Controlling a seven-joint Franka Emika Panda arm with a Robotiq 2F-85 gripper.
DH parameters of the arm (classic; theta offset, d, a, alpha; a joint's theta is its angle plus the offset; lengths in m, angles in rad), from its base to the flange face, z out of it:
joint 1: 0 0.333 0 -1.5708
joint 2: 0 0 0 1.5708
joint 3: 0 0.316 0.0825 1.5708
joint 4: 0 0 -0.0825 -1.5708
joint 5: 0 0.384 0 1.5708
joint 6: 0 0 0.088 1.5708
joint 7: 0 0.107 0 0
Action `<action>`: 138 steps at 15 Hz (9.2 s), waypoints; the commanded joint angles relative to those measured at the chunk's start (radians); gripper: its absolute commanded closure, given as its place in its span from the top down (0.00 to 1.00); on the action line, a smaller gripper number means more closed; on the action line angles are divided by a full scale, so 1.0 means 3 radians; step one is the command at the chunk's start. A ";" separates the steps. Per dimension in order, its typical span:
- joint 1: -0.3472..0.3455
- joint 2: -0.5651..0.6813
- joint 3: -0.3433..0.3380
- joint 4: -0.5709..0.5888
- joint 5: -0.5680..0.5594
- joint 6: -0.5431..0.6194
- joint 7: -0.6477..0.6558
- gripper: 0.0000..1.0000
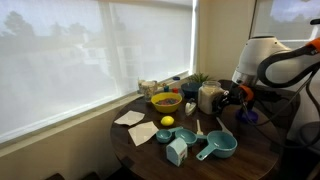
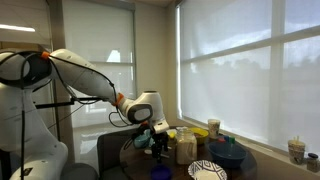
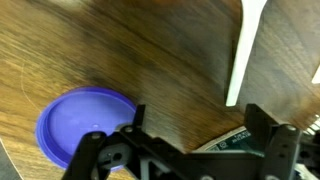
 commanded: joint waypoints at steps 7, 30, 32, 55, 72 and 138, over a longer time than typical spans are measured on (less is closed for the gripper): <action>0.0163 0.0190 0.0061 0.0079 0.0088 0.0180 -0.0215 0.99; 0.0325 0.0556 0.0065 0.0417 0.0192 0.0067 -0.0694 0.00; 0.0317 0.0540 0.0065 0.0419 0.0166 0.0037 -0.0702 0.03; 0.0132 -0.0274 0.0148 0.0536 -0.0480 -0.0401 -0.0906 0.03; -0.0779 -0.0275 0.0635 0.0967 -0.2530 0.0599 -0.0065 0.03; 0.0026 0.0218 -0.0230 0.1171 -0.2683 0.0142 0.1837 0.03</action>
